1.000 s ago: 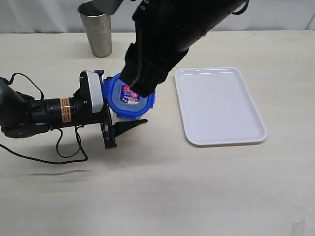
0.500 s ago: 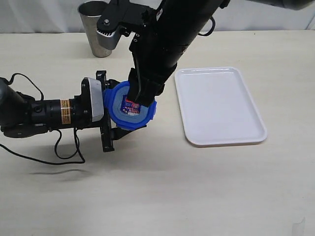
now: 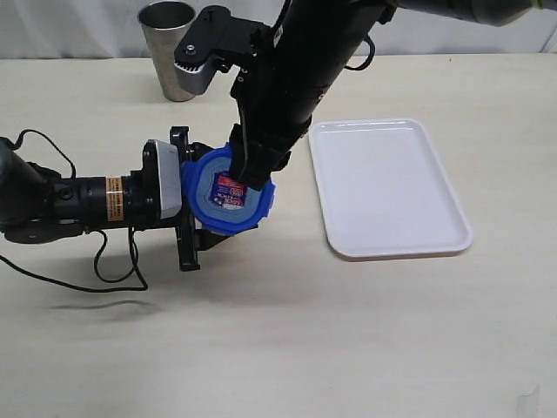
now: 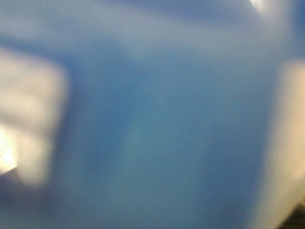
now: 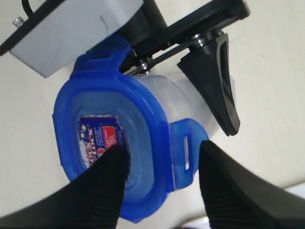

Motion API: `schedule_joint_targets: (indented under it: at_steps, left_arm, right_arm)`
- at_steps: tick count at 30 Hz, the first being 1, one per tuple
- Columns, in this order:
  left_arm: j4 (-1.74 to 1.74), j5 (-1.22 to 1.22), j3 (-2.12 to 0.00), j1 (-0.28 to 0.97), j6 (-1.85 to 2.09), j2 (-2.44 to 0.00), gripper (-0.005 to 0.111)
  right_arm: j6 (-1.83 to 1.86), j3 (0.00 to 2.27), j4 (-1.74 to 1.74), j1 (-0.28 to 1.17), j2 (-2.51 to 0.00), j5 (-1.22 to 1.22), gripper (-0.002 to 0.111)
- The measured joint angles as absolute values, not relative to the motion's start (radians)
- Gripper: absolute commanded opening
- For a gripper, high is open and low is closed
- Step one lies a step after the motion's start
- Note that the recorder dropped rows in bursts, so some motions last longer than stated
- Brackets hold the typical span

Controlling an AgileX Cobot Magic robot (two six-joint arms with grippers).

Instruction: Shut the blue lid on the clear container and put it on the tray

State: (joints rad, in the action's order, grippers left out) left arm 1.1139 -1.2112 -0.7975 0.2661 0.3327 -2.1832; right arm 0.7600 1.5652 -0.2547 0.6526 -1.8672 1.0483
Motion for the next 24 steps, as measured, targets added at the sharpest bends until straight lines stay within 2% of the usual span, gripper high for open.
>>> schedule_joint_targets:
  at_steps: [8, 16, 24]
  left_arm:
    - [1.128, -1.207, -0.797, 0.266, 0.334, -2.183, 0.000]
    - [1.126, -1.205, -0.797, 0.266, 0.304, -2.183, 0.000]
    - [1.040, -1.207, -0.797, 0.266, 0.000, -2.183, 0.000]
  right_arm:
    - [0.754, 1.574, -0.293, 0.652, -1.889, 1.083, 0.032]
    - [0.704, 1.602, -0.246, 0.652, -1.892, 1.096, 0.032]
    - [0.529, 1.603, -0.088, 0.654, -1.832, 1.028, 0.032]
